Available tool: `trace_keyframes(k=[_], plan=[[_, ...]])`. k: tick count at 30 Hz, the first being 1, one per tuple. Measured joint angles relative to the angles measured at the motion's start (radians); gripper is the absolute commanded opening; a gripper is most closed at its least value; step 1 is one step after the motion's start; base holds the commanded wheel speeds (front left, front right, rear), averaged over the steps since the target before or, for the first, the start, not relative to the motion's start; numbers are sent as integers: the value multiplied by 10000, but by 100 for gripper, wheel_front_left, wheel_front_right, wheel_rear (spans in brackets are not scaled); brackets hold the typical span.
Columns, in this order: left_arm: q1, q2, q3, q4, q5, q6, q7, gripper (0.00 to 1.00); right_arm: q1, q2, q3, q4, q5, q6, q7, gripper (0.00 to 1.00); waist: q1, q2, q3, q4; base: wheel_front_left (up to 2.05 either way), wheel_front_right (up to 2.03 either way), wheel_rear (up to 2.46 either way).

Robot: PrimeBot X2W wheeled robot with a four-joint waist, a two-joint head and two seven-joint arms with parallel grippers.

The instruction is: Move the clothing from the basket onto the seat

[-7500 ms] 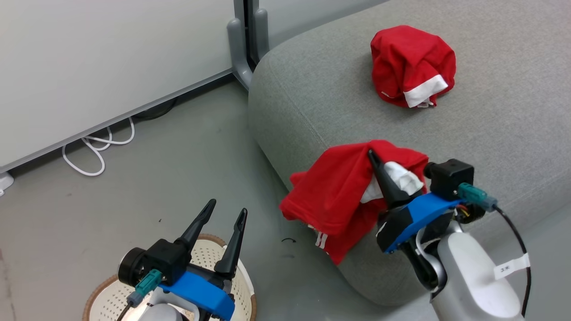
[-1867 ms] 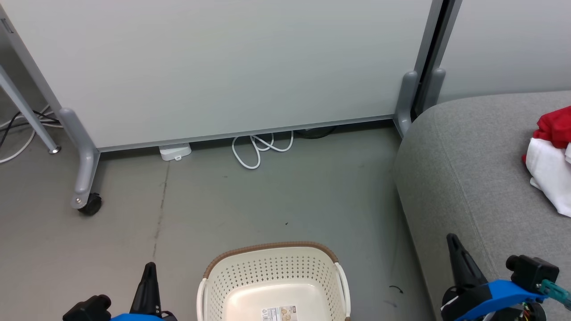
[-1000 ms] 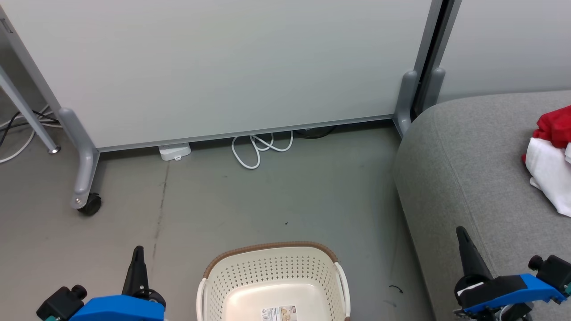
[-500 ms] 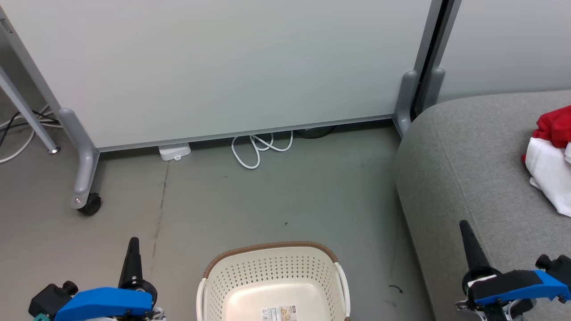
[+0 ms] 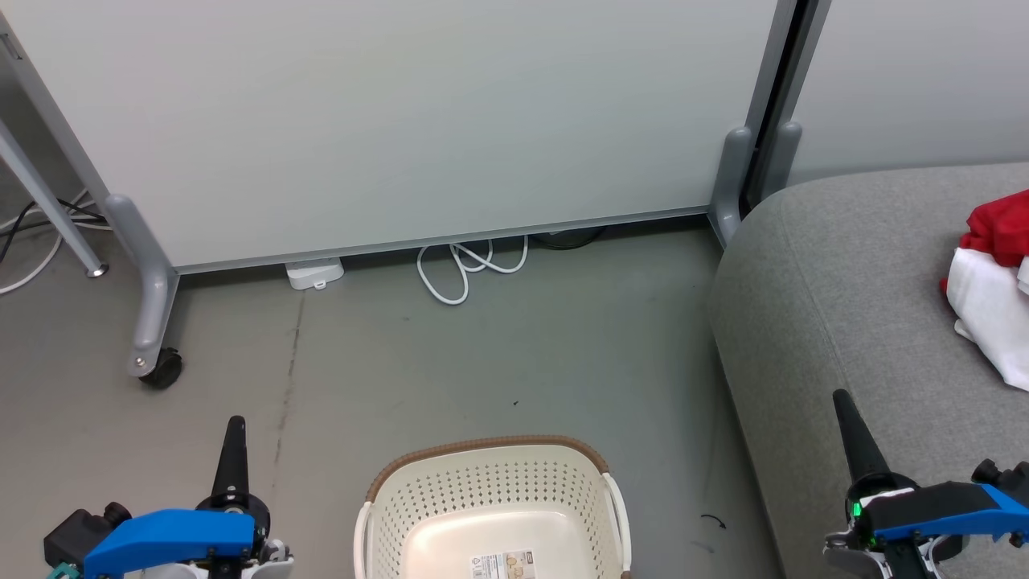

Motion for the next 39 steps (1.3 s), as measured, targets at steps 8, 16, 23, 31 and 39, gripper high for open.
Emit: trace_keyframes(k=[8,16,23,31,39], plan=[[-120,-2,102,-102,-686,-2,201,0,-30,0,-42,-38,779,0,132,0,0,0,1,-2,0,0,0],[-194,-2,174,-203,-1421,-2,407,0,-122,-4,-86,-86,1588,0,261,0,0,0,3,-4,0,0,0],[-279,-2,232,-270,-1935,-2,533,0,-127,-6,-119,-123,2176,0,351,0,0,0,4,-7,0,0,0],[-338,-4,301,-345,-2504,-4,700,0,-166,-8,-151,-161,2801,0,447,0,0,0,6,-9,0,0,0],[-393,-4,378,-424,-3037,-4,849,0,-221,-12,-180,-194,3392,0,550,0,0,0,7,-11,0,0,0]])
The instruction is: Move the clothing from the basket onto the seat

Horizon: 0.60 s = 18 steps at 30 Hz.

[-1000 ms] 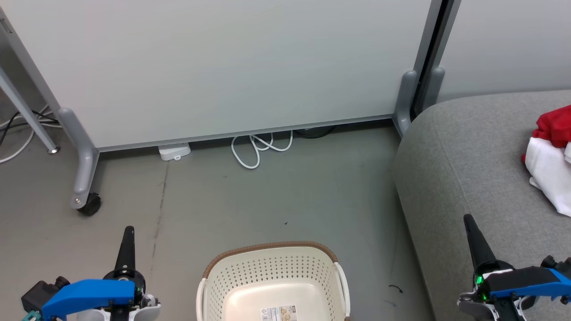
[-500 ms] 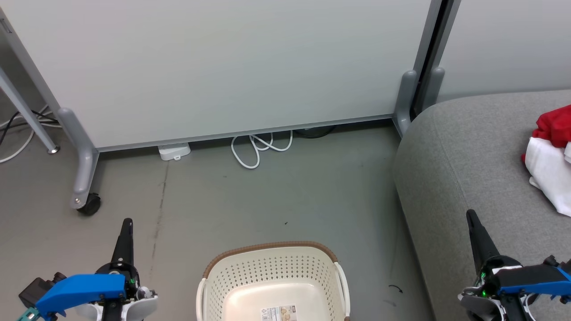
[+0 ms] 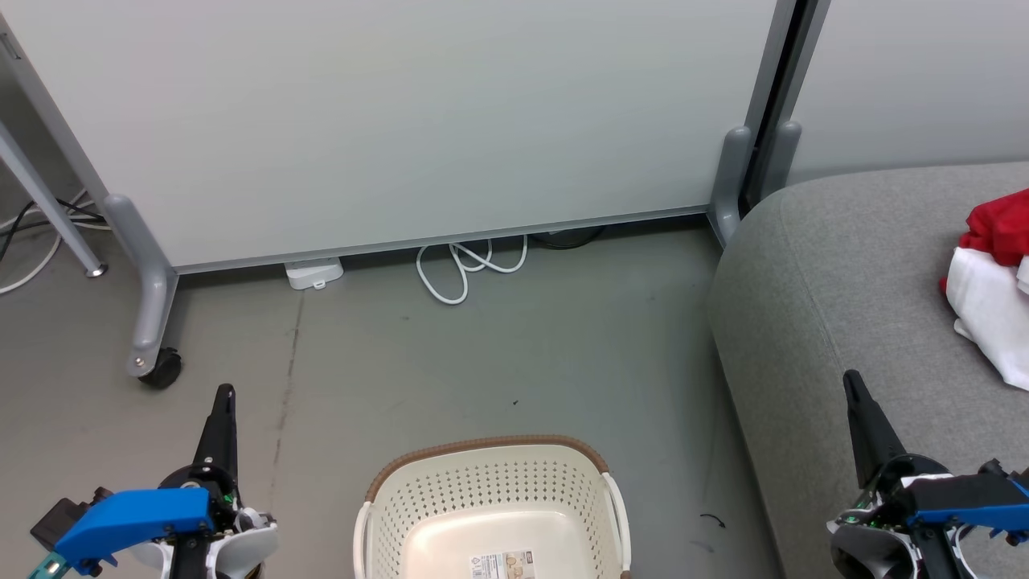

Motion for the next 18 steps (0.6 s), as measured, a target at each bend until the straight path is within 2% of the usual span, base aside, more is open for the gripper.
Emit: trace_keyframes(k=[12,18], plan=[[-106,0,92,-100,-742,-2,199,0,-22,-4,-50,-50,819,0,148,0,0,0,2,-3,0,0,0],[-130,0,96,-109,-788,-2,207,0,-26,-4,-54,-54,874,0,150,0,0,0,2,-4,0,0,0]])
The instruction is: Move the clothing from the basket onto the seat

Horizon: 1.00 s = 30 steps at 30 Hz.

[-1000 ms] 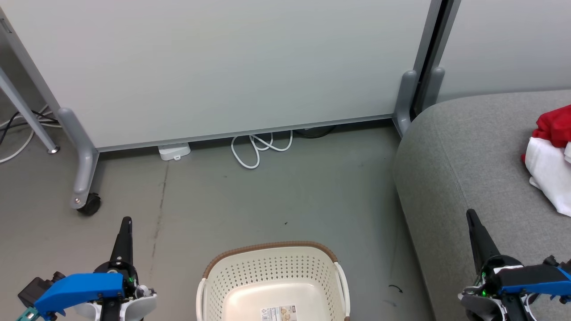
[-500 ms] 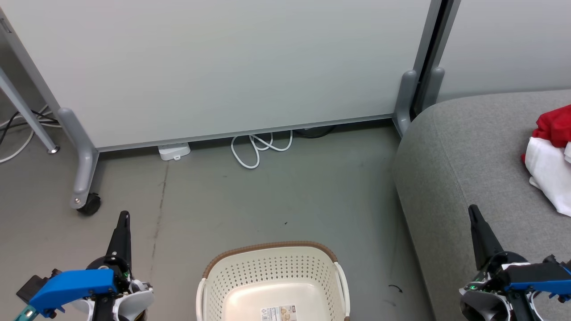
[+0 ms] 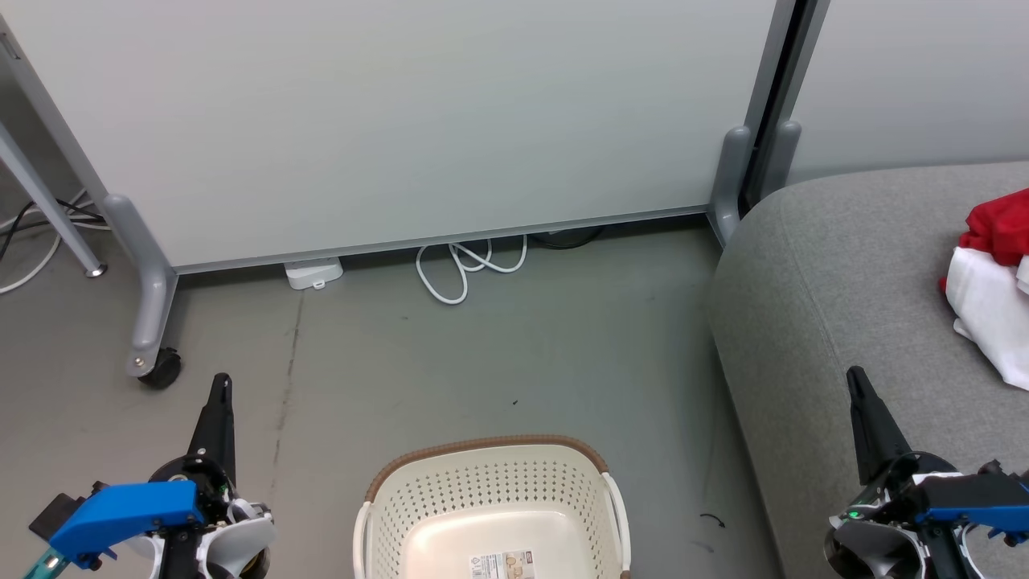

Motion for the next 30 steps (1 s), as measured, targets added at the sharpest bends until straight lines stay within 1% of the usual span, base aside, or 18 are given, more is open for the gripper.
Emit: trace_keyframes(k=[30], plan=[[0,0,0,0,-2,0,0,0,-20,-2,0,0,0,0,0,0,0,0,0,0,0,0,0]])
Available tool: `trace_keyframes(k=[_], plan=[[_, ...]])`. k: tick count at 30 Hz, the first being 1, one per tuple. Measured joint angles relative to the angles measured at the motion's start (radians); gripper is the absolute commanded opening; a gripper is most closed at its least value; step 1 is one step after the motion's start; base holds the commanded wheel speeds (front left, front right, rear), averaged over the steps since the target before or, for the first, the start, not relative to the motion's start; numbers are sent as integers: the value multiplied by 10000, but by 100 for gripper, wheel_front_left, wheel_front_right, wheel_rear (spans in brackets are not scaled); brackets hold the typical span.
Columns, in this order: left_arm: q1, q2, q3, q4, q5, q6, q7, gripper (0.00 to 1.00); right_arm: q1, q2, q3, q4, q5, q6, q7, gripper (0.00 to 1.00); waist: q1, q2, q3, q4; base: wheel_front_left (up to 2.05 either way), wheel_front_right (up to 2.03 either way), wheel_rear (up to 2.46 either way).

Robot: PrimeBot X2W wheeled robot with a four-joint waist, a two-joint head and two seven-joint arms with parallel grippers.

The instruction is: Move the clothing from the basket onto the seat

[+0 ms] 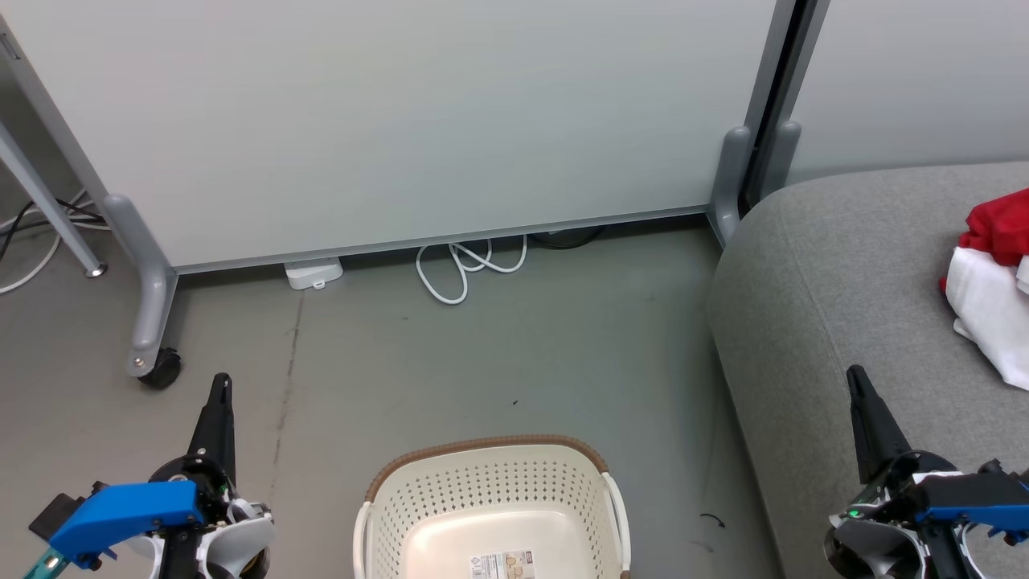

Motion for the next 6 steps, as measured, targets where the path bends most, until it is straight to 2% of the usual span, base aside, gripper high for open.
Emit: trace_keyframes(k=[6], plan=[[0,0,0,0,0,0,0,0,0,0,0,0,0,0,0,0,0,0,0,0,0,0,0]])
